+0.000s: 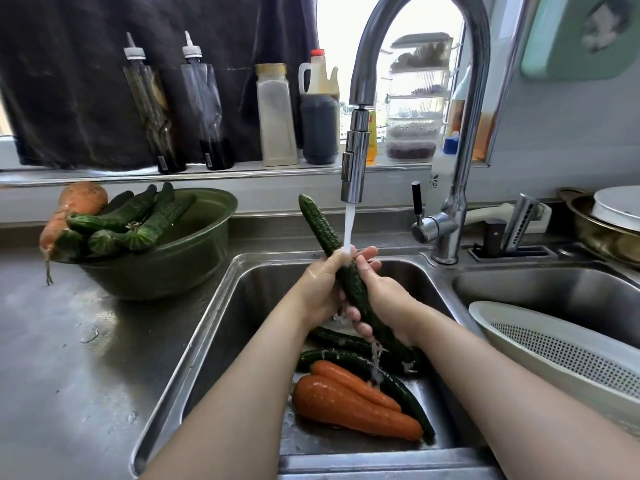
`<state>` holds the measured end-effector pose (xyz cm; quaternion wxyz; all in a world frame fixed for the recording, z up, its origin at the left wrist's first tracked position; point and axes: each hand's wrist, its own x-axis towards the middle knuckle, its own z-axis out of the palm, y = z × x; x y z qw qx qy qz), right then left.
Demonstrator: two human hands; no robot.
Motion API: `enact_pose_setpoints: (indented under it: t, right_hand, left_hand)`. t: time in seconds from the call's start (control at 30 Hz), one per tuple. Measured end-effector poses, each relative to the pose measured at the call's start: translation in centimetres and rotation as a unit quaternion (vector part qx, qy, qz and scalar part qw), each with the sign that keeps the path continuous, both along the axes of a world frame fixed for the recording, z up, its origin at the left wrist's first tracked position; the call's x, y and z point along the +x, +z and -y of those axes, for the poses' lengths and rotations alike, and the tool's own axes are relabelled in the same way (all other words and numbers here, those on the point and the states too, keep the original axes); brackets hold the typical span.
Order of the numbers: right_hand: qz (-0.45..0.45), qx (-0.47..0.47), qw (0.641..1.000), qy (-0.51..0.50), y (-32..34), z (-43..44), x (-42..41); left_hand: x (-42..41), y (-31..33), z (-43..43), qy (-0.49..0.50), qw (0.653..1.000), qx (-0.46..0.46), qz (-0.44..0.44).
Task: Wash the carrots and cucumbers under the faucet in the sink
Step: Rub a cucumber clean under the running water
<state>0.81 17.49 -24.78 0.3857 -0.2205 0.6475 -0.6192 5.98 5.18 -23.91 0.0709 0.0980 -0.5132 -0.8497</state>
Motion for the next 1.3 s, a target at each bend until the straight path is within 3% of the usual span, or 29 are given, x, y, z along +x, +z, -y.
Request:
enact_pose_setpoints:
  t: [0.07, 0.2, 0.3, 0.43, 0.5, 0.57, 0.63, 0.73, 0.93, 1.03, 1.1, 1.2, 1.3]
  right_hand:
    - [0.016, 0.005, 1.000, 0.024, 0.0, -0.1, -0.1]
    - [-0.011, 0.022, 0.997, 0.069, -0.1, 0.5, 0.0]
    - [-0.035, 0.064, 0.996, 0.058, -0.1, 0.7, 0.3]
    - [-0.054, 0.082, 0.994, 0.053, 0.2, 0.6, 0.7]
    - [-0.010, 0.060, 0.997, 0.054, 0.2, 0.3, 0.3]
    - [0.047, 0.034, 0.996, 0.069, 0.2, -0.5, -0.4]
    - [0.102, 0.006, 0.988, 0.113, 0.2, -1.3, -1.1]
    - [0.182, -0.010, 0.962, 0.202, 0.6, -1.7, -1.2]
    - [0.204, -0.023, 0.922, 0.329, -0.1, -1.8, -1.5]
    - [0.153, 0.010, 0.939, 0.309, -0.6, -2.0, -2.0]
    - [0.077, 0.063, 0.960, 0.261, -1.1, -1.6, -1.8]
    - [-0.123, 0.161, 0.974, 0.099, -2.7, -0.4, -1.8]
    - [-0.244, 0.140, 0.957, -0.065, -3.5, 0.4, -2.4]
  left_hand:
    - [0.0, 0.3, 0.1, 0.006, 1.000, -0.006, 0.008]
    - [-0.6, 0.2, -0.5, 0.179, 0.979, -0.064, 0.078]
    - [-1.2, 0.3, -0.8, 0.267, 0.960, -0.036, 0.080]
    - [-0.9, 0.7, -0.6, 0.255, 0.963, 0.010, 0.091]
    - [-0.6, 0.6, -0.5, 0.217, 0.973, -0.025, 0.075]
    - [-0.5, 0.8, -0.8, 0.145, 0.989, 0.019, 0.019]
    - [-0.9, 0.9, -0.8, 0.130, 0.987, 0.086, -0.035]
    - [-1.5, 0.8, -0.5, 0.144, 0.978, 0.144, -0.046]
    - [-1.4, 2.4, -1.0, 0.170, 0.952, 0.255, -0.005]
    - [-1.5, 2.4, -1.2, 0.194, 0.953, 0.230, 0.025]
    - [-1.7, 2.2, -1.4, 0.232, 0.958, 0.163, 0.038]
    - [-2.2, 1.3, -1.5, 0.318, 0.947, -0.015, 0.044]
    - [-2.5, 0.3, -1.3, 0.314, 0.945, -0.080, 0.038]
